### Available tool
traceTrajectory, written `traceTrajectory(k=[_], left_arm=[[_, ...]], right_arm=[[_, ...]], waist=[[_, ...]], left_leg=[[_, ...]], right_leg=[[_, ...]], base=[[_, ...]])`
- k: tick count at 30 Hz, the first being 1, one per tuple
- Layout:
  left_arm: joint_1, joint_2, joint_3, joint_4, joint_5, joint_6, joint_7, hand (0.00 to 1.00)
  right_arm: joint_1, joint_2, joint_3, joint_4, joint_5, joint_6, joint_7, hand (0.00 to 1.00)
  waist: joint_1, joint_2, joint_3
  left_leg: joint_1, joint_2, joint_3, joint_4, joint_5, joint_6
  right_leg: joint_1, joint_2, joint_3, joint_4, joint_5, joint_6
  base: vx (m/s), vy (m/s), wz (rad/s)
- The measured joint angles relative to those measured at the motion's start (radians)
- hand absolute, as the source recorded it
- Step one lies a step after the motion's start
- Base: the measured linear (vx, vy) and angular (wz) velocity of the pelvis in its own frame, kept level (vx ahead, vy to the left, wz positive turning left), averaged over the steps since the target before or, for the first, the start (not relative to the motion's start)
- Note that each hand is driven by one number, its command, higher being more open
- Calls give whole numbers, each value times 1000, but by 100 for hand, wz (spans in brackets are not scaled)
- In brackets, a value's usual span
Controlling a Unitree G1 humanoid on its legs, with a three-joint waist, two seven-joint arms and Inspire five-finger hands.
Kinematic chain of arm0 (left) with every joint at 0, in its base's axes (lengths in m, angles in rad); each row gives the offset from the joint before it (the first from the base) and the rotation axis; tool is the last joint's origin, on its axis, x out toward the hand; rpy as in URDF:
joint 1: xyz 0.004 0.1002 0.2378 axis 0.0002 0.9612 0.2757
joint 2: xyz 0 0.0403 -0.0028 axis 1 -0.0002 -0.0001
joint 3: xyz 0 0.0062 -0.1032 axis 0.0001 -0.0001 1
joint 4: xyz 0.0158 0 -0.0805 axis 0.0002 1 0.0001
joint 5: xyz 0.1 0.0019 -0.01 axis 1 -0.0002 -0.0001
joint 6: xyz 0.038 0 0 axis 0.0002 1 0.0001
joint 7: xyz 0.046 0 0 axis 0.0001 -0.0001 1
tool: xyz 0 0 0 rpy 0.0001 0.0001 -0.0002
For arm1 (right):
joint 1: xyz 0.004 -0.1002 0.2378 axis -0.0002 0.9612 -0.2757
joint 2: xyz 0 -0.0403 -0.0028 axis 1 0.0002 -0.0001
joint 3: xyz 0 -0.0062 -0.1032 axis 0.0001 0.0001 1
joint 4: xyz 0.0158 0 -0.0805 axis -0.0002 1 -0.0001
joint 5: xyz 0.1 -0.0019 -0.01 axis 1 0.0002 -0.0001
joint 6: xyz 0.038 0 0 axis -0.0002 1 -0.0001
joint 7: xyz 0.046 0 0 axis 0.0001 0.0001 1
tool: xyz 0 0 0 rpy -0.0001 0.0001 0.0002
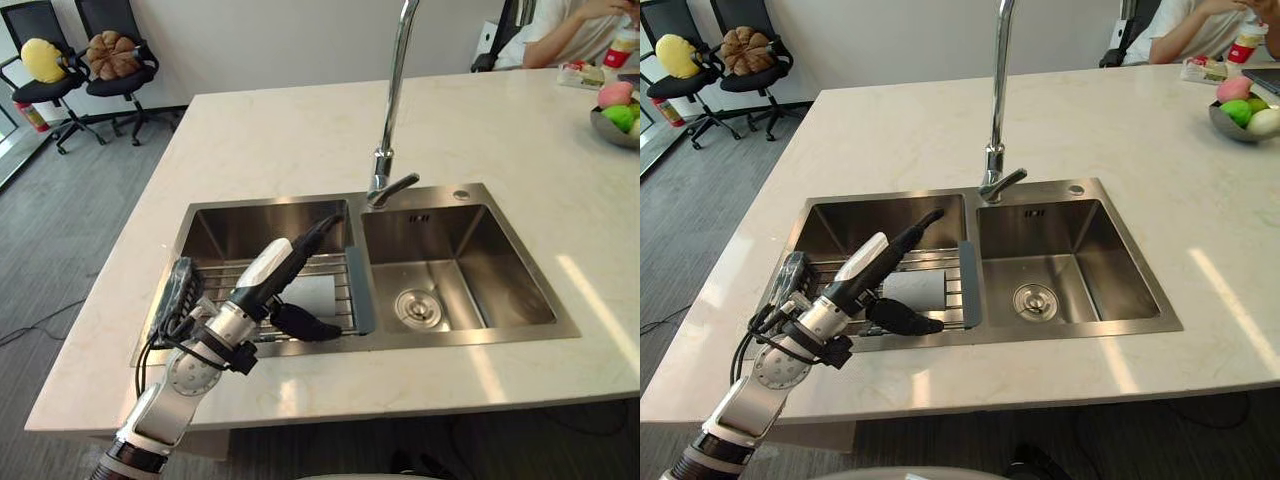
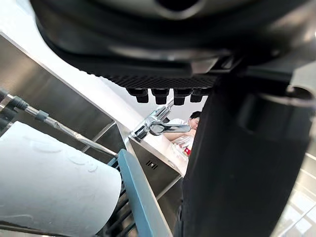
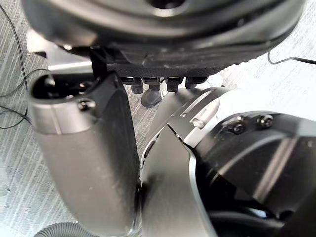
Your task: Walk over to the sink, pick up the cup, carry it to the dishwasher, place the cup inside the dishwasher, then close the dishwasher door
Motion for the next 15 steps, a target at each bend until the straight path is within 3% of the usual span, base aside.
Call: traceTrajectory(k=[5, 15], left_arm=[[-22, 24, -19, 66, -10, 43, -21, 100], [-36, 68, -19, 68, -13, 45, -21, 100]], right_arm=[[-1, -6, 3, -14, 0, 2, 1, 100], [-12, -27, 20, -23, 0, 48, -2, 100]], waist=[[-14, 13, 6], [-14, 13, 6]], left_leg=[[-2, 3, 10, 0, -4, -2], [5, 1, 21, 1, -9, -2]], right_leg=[[-10, 4, 10, 0, 0, 0], [-9, 2, 3, 0, 4, 2]], base=[[-7, 4, -8], [-4, 5, -3]])
